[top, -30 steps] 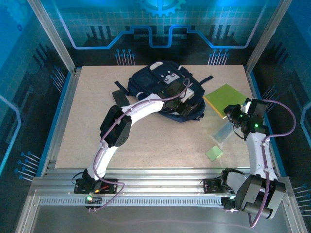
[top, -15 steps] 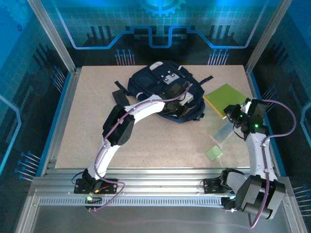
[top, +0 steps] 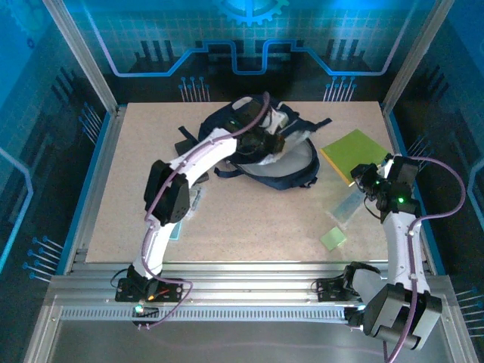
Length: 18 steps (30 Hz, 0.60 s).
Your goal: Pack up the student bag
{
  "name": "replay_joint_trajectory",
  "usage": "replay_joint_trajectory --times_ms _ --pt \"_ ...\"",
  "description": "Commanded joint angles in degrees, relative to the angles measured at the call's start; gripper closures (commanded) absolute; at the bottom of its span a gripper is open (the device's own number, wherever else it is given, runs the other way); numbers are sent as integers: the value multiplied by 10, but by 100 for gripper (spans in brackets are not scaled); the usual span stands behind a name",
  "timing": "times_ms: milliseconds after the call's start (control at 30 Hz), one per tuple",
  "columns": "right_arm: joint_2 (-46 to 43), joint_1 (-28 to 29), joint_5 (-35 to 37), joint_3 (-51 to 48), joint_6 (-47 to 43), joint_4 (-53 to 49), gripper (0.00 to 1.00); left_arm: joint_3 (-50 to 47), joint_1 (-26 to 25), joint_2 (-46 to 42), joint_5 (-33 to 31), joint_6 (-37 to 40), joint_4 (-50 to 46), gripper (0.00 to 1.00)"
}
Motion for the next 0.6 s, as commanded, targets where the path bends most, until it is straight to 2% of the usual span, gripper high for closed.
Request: replay_joint_trajectory --times_ms 0,133,300,500,567 --pt "-1 -2 -44 -4 19 48 100 26 35 -52 22 -61 39 100" --pt "24 55 -74 -24 69 132 100 34 40 -66 24 -58 52 100" --pt "82 153 -48 -20 131 231 100 40 40 -75 44 -73 73 100" --pt "208 236 -16 3 216 398 100 27 39 -84 59 -85 104 100" --pt "260 255 -6 31 230 423 100 18 39 -88 66 -95 114 100"
